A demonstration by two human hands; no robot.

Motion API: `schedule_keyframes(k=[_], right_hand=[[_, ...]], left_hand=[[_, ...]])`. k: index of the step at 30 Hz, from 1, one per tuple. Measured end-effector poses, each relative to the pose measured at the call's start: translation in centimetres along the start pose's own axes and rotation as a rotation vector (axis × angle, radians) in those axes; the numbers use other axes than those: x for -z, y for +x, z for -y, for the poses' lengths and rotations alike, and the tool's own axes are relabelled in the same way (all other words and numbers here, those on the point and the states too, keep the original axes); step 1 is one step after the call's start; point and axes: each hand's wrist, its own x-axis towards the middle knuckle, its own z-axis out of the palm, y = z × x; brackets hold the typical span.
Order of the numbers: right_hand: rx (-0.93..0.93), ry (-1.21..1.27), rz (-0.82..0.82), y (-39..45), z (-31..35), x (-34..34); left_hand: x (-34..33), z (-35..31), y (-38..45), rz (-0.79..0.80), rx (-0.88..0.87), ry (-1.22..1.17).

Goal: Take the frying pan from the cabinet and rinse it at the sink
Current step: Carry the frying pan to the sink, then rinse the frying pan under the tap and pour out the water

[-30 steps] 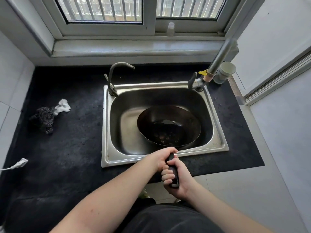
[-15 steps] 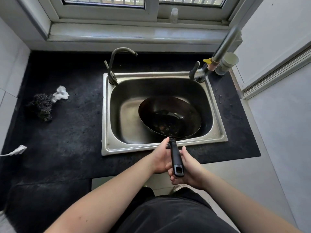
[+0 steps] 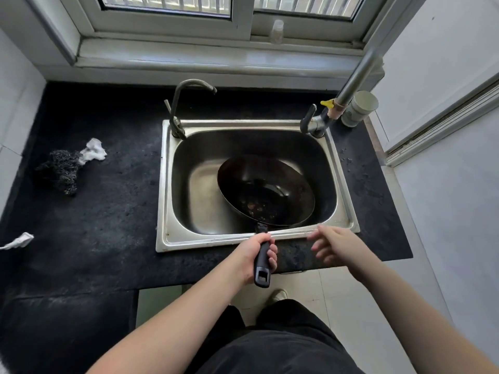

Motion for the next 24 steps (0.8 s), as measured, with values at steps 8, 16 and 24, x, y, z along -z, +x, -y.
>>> schedule_keyframes(k=[8,16,24], right_hand=[[0.093,-0.048,-0.104,5.6,0.2,4.2],[0.290,-0.037,-0.087,11.7,4.2,7.7],[0.582,-0.082,0.018,17.1,12.3,11.0]], left_hand=[[0.6,-1.3,-0.4,-0.107,0.001,0.188],[-1.3,-0.2,0.2,-0.201,-0.042,0.213],[-3.1,0.6,0.8,-0.289,-0.045,0.249]])
